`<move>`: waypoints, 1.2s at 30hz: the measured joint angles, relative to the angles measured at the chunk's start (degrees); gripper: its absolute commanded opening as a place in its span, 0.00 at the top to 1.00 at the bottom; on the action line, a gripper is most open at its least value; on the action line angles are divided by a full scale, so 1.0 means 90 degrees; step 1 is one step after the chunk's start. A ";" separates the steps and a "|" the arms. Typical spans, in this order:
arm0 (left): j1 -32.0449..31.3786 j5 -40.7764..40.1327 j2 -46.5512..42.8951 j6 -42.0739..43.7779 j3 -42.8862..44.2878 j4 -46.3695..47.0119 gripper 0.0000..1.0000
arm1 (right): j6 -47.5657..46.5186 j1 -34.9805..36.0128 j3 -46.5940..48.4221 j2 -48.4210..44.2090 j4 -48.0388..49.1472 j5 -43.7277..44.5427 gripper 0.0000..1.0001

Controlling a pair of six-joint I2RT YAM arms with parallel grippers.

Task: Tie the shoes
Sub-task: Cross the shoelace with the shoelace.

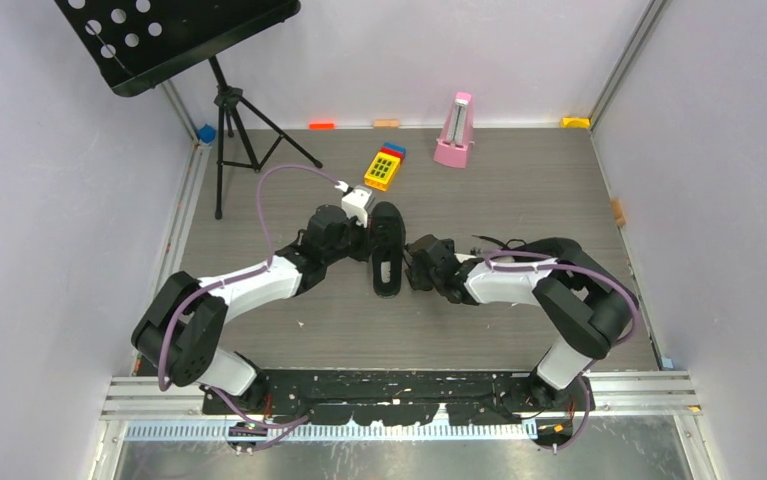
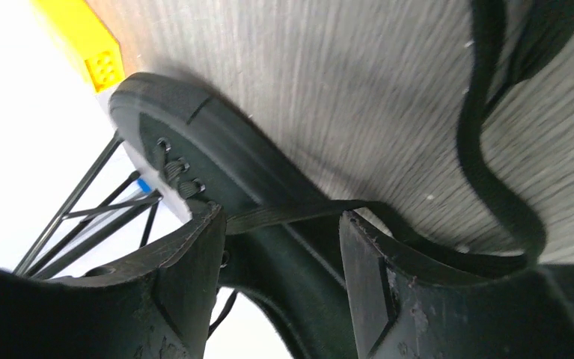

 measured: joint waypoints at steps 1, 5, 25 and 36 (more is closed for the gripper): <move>0.0000 0.0000 0.0000 0.0010 0.0000 0.0000 1.00 | 0.0000 0.0000 0.0000 0.0058 0.0000 0.0007 0.40; 0.0000 0.0000 0.0000 0.0053 0.0000 -0.0002 1.00 | 0.0000 0.0000 0.0032 0.0277 0.0010 0.0041 0.42; 0.0138 -0.0831 0.0306 -0.0121 0.0231 -0.0704 1.00 | -0.0743 -0.0908 0.0233 -0.0107 -0.0627 0.0551 1.00; 0.0403 -0.1469 0.0362 -0.0372 0.0185 -0.0916 1.00 | -0.2535 -0.1450 0.0185 -0.0206 -0.0265 0.0044 1.00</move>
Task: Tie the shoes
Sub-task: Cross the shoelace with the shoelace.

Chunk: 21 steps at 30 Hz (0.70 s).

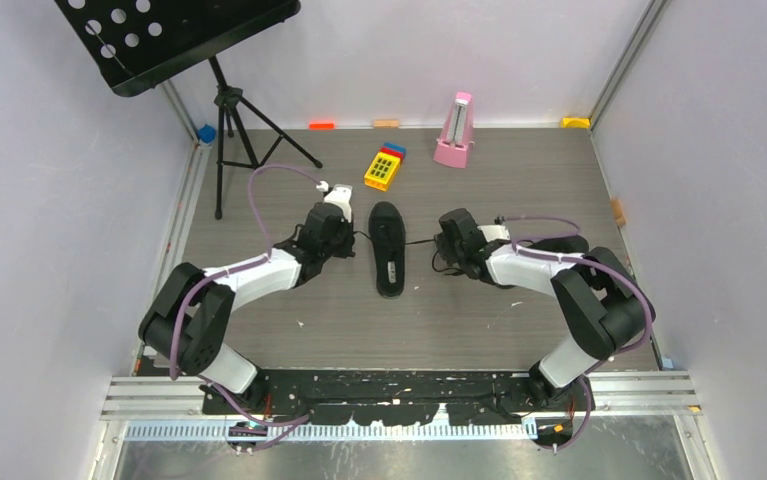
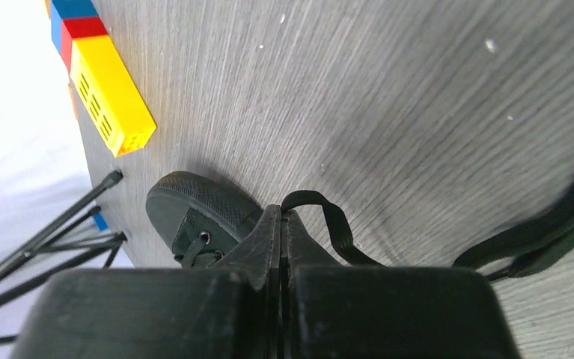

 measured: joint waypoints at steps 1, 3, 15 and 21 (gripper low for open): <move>0.0007 0.0015 0.0000 0.0015 -0.0022 0.0022 1.00 | -0.0199 -0.0041 0.0002 -0.0007 0.0051 -0.0104 1.00; 0.0022 0.0126 0.0000 0.0092 -0.0061 0.0073 1.00 | -0.0646 -0.0083 0.0002 -0.0029 0.0226 -0.0379 1.00; 0.0022 0.1217 -0.0002 0.0131 0.0029 0.0333 1.00 | -0.1882 -0.0100 -0.0032 0.0160 0.2025 -0.2069 1.00; 0.0022 0.1588 -0.0051 -0.0029 0.0119 0.0287 0.90 | -0.2055 -0.0100 -0.0032 0.0420 0.2436 -0.2650 1.00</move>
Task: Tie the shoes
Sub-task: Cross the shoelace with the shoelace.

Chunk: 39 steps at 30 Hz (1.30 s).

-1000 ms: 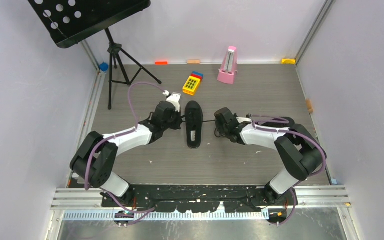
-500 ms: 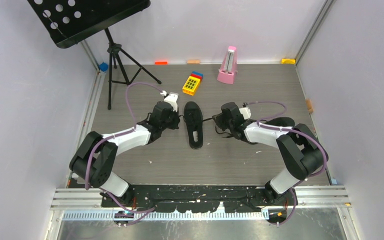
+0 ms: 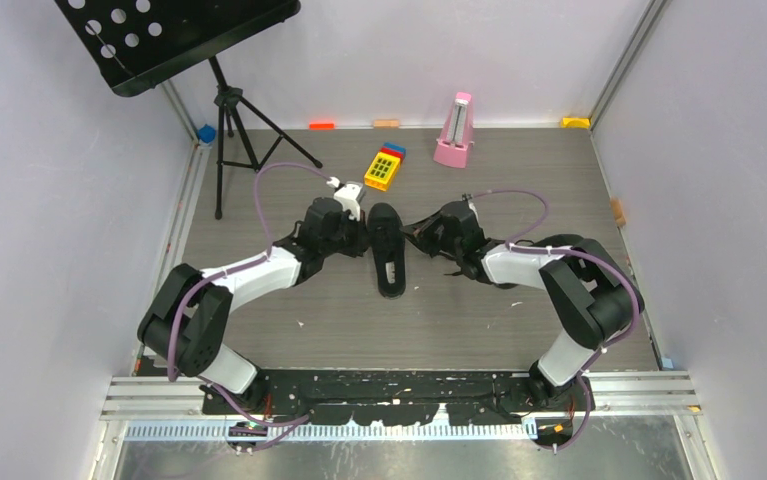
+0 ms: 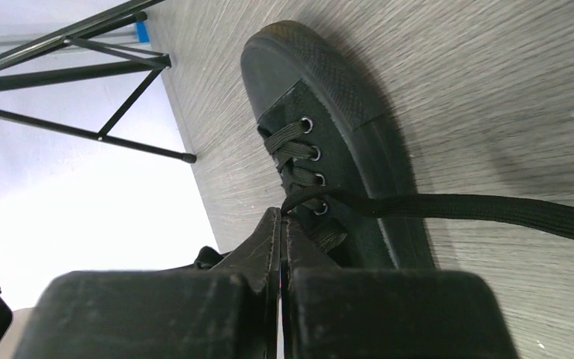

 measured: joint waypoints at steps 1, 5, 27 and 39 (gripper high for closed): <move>0.0000 0.0046 -0.0002 -0.0032 0.0012 -0.0007 0.88 | -0.0024 0.0000 0.0000 0.0000 0.0049 -0.0046 1.00; 0.0000 0.0209 -0.0002 -0.0180 0.0058 -0.0090 0.86 | -0.0068 0.0000 0.0000 0.0000 0.0163 -0.0134 1.00; 0.0318 0.0920 -0.0328 -0.0811 0.0318 -0.0588 0.94 | -0.0338 -0.0005 0.0000 -0.0002 0.0180 -0.0260 0.99; 0.0347 0.1302 0.0160 -0.0712 0.0629 -0.0556 0.95 | -0.0731 -0.0012 0.0085 0.0000 0.0653 -0.0787 0.91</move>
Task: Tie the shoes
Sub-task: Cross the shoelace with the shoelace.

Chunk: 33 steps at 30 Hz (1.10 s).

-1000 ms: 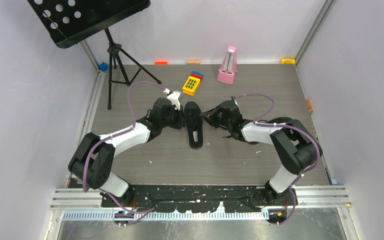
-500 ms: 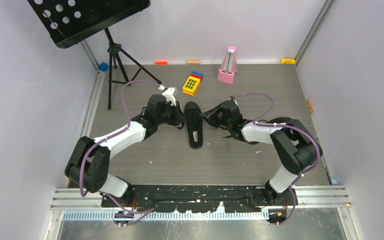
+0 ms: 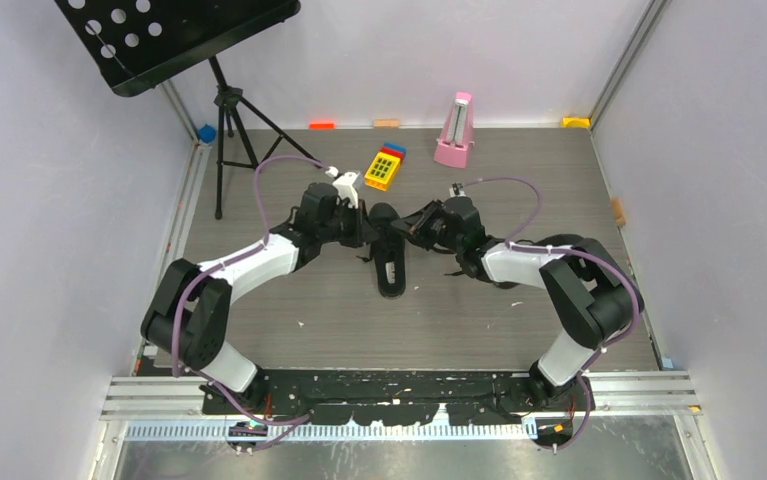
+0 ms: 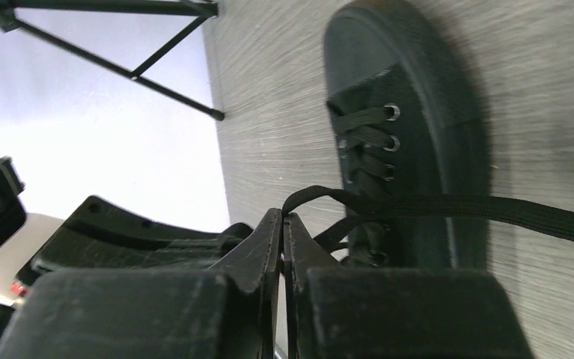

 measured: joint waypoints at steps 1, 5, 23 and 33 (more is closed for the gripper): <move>0.0000 0.0005 0.0029 0.0041 0.0034 -0.0010 0.96 | -0.0007 -0.0015 0.0000 0.0015 0.0131 -0.0087 0.90; 0.0002 0.0019 0.0107 0.0177 0.0163 -0.0019 0.97 | 0.0051 -0.0090 0.0000 0.0202 0.0784 -0.0437 0.90; 0.0007 0.0165 0.0391 0.1222 0.0624 -0.0432 0.97 | 0.0549 -0.1010 0.0046 0.1304 0.2603 -0.2659 0.81; 0.0024 0.0333 0.0481 0.1535 0.0748 -0.0452 0.98 | 0.0525 -0.1013 0.0158 0.1401 0.2803 -0.3439 0.70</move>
